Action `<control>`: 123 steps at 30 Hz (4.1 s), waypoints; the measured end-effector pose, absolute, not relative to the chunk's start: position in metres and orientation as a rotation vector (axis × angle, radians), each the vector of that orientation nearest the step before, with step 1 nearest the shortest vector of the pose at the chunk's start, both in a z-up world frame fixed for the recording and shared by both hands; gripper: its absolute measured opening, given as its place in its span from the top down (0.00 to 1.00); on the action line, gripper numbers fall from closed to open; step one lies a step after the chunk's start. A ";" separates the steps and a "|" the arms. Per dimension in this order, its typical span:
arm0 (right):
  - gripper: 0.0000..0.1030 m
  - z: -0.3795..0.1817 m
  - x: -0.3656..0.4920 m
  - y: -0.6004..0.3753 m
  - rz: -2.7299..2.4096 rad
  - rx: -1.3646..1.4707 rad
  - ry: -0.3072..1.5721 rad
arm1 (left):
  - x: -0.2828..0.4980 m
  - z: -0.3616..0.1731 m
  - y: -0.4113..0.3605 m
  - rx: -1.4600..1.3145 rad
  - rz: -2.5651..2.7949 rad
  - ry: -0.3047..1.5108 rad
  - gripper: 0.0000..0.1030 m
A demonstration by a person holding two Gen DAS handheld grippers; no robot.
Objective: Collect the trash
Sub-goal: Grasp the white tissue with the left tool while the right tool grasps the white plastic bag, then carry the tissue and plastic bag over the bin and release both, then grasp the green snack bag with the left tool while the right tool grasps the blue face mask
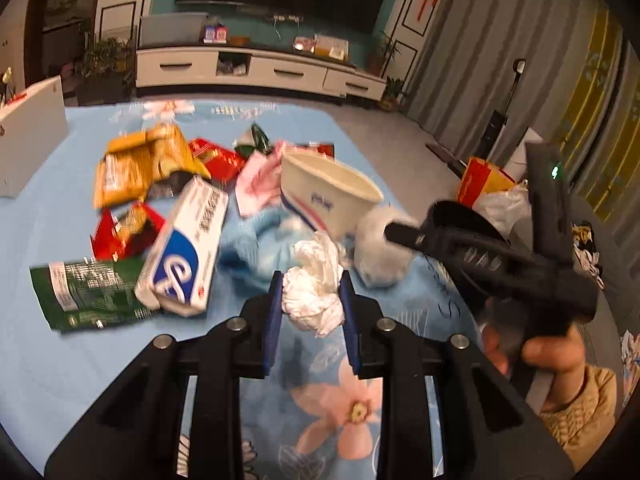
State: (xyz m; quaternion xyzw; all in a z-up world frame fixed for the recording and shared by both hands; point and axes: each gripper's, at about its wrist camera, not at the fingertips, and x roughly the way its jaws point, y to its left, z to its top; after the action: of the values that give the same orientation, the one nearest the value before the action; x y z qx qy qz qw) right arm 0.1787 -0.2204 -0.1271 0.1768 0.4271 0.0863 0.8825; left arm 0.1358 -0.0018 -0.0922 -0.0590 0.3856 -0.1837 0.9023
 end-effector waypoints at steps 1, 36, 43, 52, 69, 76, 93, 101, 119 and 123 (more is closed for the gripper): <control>0.24 -0.128 0.180 -0.219 0.181 0.362 0.891 | 0.139 -0.089 -0.001 -0.129 -0.370 0.788 0.73; 0.81 -0.082 0.063 -0.309 0.038 0.410 0.738 | 0.118 -0.061 -0.071 0.008 -0.404 0.750 0.72; 0.81 -0.083 0.048 -0.339 -0.012 0.461 0.698 | 0.111 -0.053 -0.114 0.076 -0.466 0.732 0.72; 0.81 -0.089 0.035 -0.374 -0.079 0.527 0.659 | 0.116 -0.053 -0.167 0.114 -0.575 0.745 0.72; 0.74 -0.120 0.060 -0.416 -0.139 0.612 0.675 | 0.164 -0.087 -0.251 0.148 -0.686 0.821 0.63; 0.54 -0.132 0.069 -0.424 -0.164 0.646 0.699 | 0.175 -0.099 -0.256 0.157 -0.673 0.832 0.31; 0.29 -0.121 0.032 -0.395 -0.145 0.616 0.757 | 0.119 -0.089 -0.165 0.019 -0.636 0.896 0.03; 0.22 -0.097 0.034 -0.334 -0.011 0.530 0.761 | 0.097 -0.089 -0.067 -0.108 -0.451 0.936 0.03; 0.03 -0.072 0.045 -0.209 0.305 0.333 0.769 | 0.049 -0.089 0.084 -0.200 -0.284 0.779 0.03; 0.03 -0.074 0.052 -0.198 0.291 0.292 0.832 | 0.042 -0.090 0.102 -0.189 -0.299 0.792 0.03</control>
State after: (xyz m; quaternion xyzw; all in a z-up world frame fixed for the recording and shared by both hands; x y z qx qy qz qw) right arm 0.0523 -0.1976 -0.0742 0.1410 0.4010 0.1403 0.8942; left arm 0.0416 0.1024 -0.0901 -0.0913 0.3836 -0.1448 0.9075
